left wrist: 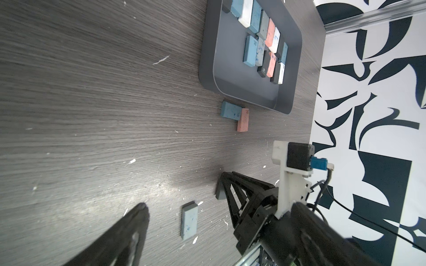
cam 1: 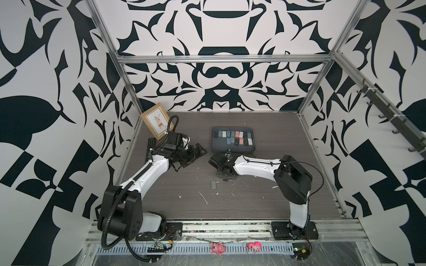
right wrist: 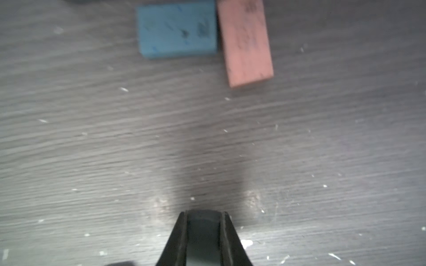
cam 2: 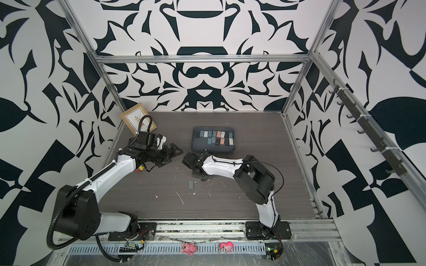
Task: Put the eraser in the storage box
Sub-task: Pick up the eraser from the center of the board, then place the eraser in the storage box.
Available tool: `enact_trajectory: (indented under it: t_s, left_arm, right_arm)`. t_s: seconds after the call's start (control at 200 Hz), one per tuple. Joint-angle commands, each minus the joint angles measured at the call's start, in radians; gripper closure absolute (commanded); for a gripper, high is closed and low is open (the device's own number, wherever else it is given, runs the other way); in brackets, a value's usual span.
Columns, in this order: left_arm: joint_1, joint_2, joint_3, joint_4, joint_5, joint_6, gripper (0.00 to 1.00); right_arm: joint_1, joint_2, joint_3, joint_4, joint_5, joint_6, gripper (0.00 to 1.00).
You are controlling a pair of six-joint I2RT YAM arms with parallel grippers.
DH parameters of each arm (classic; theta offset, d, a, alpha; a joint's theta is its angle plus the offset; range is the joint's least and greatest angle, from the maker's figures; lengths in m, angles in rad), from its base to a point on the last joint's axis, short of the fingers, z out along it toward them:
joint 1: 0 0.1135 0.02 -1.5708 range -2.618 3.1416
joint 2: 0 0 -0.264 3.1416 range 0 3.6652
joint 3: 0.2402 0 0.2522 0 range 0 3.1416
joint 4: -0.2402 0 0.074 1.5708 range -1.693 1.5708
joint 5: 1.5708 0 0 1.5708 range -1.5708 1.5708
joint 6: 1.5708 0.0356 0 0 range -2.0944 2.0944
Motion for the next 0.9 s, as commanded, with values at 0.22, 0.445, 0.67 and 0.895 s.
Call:
enact_trajectory:
  t_s: [0.22, 0.445, 0.67, 0.895]
  left_arm:
    - [0.023, -0.01, 0.066, -0.013, 0.044, -0.015, 0.01]
    - [0.024, 0.033, 0.097, 0.049, 0.098, -0.066, 0.01]
    - [0.024, 0.09, 0.135, 0.074, 0.125, -0.085, 0.01]
    - [0.027, 0.141, 0.151, 0.077, 0.128, -0.072, 0.01]
  right_arm:
    - [-0.119, 0.006, 0.271, -0.123, 0.008, -0.234, 0.85]
    - [-0.25, 0.103, 0.466, -0.167, -0.063, -0.34, 0.85]
    - [-0.319, 0.268, 0.673, -0.202, -0.129, -0.386, 0.84]
    - [-0.335, 0.449, 0.914, -0.252, -0.146, -0.424, 0.84]
